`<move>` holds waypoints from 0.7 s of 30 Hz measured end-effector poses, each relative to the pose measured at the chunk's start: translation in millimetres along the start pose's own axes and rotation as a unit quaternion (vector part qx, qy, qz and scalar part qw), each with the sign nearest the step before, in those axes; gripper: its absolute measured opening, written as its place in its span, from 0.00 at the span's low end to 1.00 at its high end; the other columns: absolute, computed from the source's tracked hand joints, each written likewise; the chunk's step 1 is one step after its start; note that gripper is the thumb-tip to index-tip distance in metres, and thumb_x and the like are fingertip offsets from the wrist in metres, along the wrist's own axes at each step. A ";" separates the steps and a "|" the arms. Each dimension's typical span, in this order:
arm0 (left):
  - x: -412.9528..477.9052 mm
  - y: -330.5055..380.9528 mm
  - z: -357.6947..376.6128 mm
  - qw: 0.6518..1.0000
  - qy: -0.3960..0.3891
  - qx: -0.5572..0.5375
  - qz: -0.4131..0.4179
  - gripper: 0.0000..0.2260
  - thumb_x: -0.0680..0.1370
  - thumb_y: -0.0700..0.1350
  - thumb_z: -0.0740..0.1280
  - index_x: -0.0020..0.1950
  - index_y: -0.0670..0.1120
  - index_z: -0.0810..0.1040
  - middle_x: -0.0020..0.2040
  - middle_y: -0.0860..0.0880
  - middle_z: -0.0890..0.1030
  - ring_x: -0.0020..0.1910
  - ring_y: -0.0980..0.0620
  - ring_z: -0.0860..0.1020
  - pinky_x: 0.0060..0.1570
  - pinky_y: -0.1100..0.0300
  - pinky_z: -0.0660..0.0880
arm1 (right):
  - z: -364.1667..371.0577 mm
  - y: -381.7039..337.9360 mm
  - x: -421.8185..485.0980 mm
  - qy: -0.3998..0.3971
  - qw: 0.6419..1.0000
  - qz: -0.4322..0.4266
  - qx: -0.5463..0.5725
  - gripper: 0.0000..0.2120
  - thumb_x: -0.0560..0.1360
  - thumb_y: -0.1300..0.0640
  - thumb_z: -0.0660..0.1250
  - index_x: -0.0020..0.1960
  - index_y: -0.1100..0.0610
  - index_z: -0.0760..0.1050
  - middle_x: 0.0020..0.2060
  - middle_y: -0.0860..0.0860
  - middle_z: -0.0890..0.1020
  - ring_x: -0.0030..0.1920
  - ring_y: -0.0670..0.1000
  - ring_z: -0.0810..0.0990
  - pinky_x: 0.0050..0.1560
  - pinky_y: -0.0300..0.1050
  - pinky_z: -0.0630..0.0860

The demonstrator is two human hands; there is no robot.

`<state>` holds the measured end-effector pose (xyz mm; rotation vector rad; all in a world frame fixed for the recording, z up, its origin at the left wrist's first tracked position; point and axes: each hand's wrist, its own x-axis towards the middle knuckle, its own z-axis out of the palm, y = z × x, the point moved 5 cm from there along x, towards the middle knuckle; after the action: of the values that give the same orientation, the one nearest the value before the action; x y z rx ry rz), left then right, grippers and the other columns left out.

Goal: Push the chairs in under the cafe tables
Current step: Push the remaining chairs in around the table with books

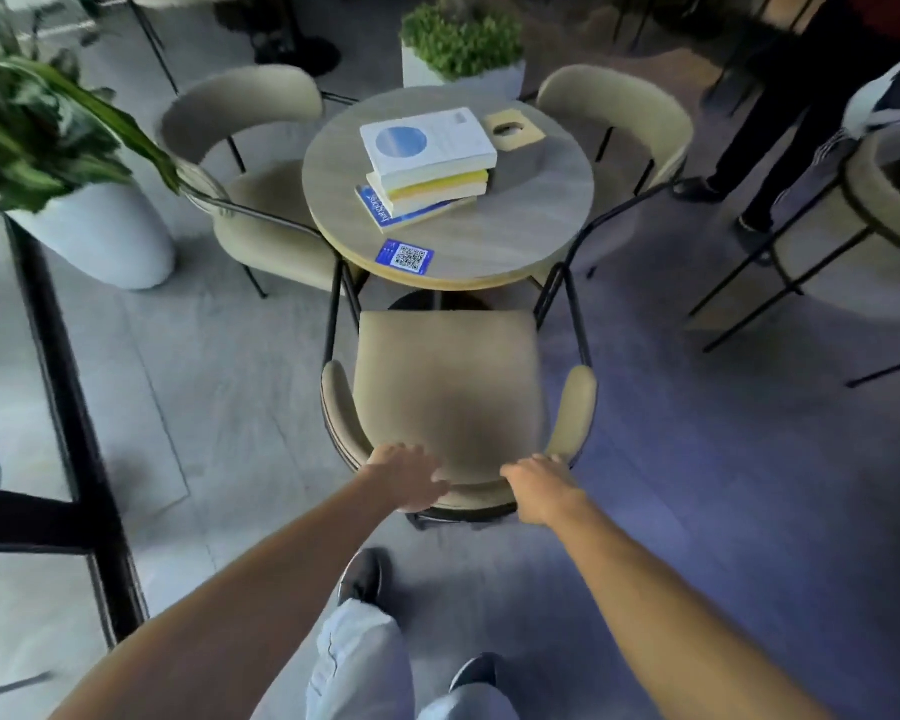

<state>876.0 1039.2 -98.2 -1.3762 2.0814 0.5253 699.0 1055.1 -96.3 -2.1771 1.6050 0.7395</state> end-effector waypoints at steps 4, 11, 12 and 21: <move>-3.2 0.4 18.0 0.999 0.019 0.025 0.014 0.28 0.80 0.67 0.50 0.71 0.53 0.72 0.66 0.44 0.74 0.65 0.42 0.71 0.65 0.47 0.65 | 18.5 3.4 7.1 0.032 0.999 0.002 -0.016 0.19 0.73 0.63 0.65 0.63 0.50 0.76 0.58 0.51 0.81 0.64 0.56 0.74 0.65 0.52 0.66; -3.8 3.0 32.6 0.999 0.039 0.028 0.010 0.22 0.81 0.65 0.54 0.68 0.55 0.73 0.63 0.45 0.75 0.63 0.42 0.72 0.65 0.47 0.64 | 27.5 1.8 17.0 0.044 0.999 0.021 -0.021 0.21 0.73 0.66 0.64 0.61 0.48 0.80 0.55 0.52 0.83 0.62 0.56 0.76 0.64 0.52 0.67; -3.6 2.9 35.4 0.999 0.043 0.029 0.008 0.22 0.81 0.65 0.54 0.68 0.55 0.73 0.63 0.45 0.75 0.63 0.42 0.72 0.66 0.47 0.64 | 28.8 1.9 16.4 0.044 0.999 0.022 -0.019 0.22 0.73 0.66 0.65 0.62 0.48 0.80 0.55 0.51 0.83 0.62 0.56 0.76 0.64 0.51 0.68; -10.7 11.3 51.2 0.997 0.059 0.046 0.016 0.22 0.81 0.65 0.53 0.67 0.55 0.73 0.61 0.45 0.75 0.61 0.42 0.73 0.64 0.47 0.66 | 35.9 -2.8 -1.5 0.026 0.999 0.030 -0.016 0.22 0.74 0.67 0.64 0.63 0.50 0.80 0.56 0.53 0.83 0.62 0.57 0.76 0.64 0.51 0.67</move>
<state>881.7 1082.1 -129.5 -1.3521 2.1954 0.3647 693.8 1076.9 -124.5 -2.1964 1.7029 0.7359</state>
